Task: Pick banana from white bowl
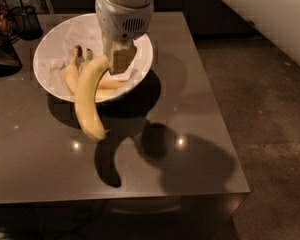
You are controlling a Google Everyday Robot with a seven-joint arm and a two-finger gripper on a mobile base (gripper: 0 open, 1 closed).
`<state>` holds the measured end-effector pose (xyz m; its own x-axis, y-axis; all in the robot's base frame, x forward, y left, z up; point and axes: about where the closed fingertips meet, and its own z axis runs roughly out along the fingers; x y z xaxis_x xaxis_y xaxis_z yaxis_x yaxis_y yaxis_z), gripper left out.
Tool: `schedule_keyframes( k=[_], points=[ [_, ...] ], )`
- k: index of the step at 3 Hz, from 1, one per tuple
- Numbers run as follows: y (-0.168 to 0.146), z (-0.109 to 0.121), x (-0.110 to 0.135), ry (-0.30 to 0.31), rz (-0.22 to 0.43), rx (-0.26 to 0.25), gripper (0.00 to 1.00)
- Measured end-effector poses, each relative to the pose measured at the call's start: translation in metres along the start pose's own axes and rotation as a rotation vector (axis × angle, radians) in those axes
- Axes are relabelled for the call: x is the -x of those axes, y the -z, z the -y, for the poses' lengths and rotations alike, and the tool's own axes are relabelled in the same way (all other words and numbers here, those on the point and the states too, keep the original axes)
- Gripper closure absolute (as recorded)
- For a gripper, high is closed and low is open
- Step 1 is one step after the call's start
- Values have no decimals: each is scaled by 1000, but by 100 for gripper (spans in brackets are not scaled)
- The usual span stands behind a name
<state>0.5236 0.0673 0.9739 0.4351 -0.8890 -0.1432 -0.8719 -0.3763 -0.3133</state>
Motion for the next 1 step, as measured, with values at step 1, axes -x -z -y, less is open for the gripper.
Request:
schedule_keyframes(
  k=[1],
  points=[
    [0, 0, 0, 0, 0, 0, 100]
  ],
)
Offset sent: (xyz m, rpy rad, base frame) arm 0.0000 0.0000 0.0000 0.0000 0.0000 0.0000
